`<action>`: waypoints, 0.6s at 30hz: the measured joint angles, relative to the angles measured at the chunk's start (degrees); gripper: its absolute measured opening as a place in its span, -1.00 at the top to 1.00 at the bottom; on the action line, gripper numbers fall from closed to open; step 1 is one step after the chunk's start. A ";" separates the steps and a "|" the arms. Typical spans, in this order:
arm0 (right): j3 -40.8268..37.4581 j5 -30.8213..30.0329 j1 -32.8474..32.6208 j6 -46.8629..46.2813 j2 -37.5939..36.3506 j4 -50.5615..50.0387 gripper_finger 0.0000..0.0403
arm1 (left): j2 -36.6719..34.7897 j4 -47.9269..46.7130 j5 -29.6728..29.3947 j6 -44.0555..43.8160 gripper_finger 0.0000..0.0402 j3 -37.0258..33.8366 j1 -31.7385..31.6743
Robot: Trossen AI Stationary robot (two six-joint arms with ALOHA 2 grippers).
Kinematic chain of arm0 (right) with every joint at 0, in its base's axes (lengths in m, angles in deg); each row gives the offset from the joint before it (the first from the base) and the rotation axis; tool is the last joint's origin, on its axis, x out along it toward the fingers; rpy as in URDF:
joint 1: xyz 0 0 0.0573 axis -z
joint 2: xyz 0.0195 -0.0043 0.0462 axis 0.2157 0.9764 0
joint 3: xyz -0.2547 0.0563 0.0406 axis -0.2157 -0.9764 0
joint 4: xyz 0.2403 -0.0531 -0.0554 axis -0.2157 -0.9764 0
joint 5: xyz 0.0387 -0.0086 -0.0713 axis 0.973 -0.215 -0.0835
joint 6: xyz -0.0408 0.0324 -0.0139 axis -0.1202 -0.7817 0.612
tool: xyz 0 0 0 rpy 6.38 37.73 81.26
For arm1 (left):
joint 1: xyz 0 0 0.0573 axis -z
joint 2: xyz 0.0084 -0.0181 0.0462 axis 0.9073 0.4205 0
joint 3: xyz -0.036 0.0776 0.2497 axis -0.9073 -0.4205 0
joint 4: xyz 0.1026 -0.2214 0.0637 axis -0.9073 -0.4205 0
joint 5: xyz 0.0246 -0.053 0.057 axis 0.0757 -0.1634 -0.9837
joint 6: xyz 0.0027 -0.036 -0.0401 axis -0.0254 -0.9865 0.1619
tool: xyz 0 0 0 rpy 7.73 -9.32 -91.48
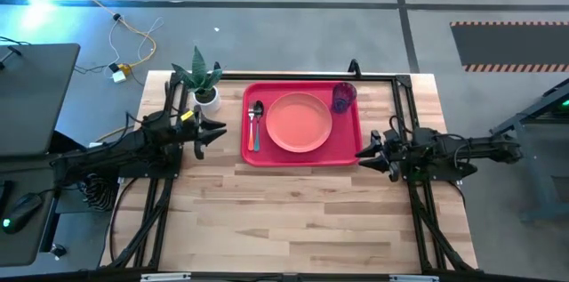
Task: Pick and place plate/cup/fork/spoon on tray
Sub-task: Return to Home Position
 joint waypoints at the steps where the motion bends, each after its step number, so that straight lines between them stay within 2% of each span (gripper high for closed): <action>1: 0.02 -0.07 0.00 0.02 -0.24 0.23 0.26 | -0.44 -0.83 0.47 0.16 0.48 0.00 0.02; 7: 0.02 -2.32 0.11 0.05 -0.50 -0.88 0.26 | -2.43 -3.31 0.05 2.14 0.48 0.00 0.02; 12: 0.02 -4.93 0.11 0.05 -0.40 -3.49 0.26 | -3.09 -3.34 -6.60 3.62 0.48 0.00 0.00; 18: 0.04 -5.20 0.11 0.35 -0.35 -3.61 0.26 | -3.06 -2.21 -10.76 7.19 0.48 0.00 0.02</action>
